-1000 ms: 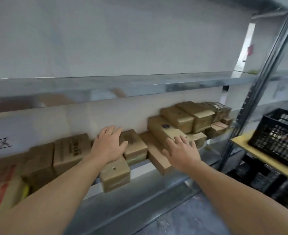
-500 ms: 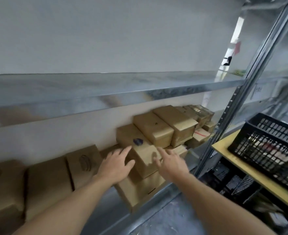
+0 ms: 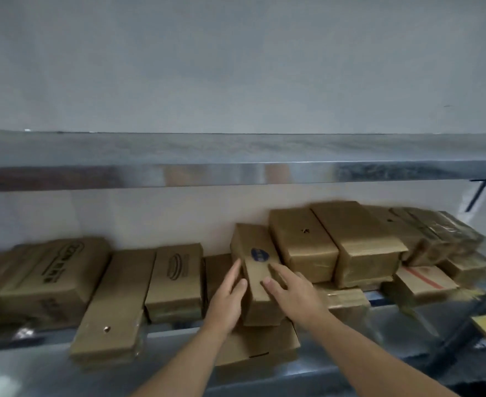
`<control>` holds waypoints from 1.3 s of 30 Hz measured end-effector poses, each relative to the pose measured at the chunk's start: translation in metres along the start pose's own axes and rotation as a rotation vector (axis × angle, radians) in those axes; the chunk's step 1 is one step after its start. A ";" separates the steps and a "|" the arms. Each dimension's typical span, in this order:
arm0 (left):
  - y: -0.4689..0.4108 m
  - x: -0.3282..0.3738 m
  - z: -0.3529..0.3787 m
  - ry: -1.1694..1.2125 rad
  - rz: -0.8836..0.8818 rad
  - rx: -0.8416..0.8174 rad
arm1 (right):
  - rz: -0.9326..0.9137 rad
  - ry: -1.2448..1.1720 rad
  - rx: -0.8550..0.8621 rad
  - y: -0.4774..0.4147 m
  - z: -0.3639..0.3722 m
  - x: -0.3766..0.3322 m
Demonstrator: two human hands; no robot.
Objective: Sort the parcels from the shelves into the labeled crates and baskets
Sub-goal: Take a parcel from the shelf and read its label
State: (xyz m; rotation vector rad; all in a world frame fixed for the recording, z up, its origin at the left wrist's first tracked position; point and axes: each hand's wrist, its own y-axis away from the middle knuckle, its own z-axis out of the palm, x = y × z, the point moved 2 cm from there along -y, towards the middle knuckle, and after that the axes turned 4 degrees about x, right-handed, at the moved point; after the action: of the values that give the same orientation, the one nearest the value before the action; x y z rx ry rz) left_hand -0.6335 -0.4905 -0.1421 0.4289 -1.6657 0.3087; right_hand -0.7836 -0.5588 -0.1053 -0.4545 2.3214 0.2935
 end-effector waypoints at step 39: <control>0.156 0.036 -0.047 0.243 0.134 0.468 | -0.195 -0.866 -0.434 0.084 0.028 -0.029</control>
State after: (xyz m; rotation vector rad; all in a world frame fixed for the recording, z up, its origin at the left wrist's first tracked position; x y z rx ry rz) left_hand -0.6660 -0.3344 -0.0929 0.6017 -1.3796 0.8271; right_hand -0.7809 -0.4660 -0.0976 -0.6073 1.3550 0.7379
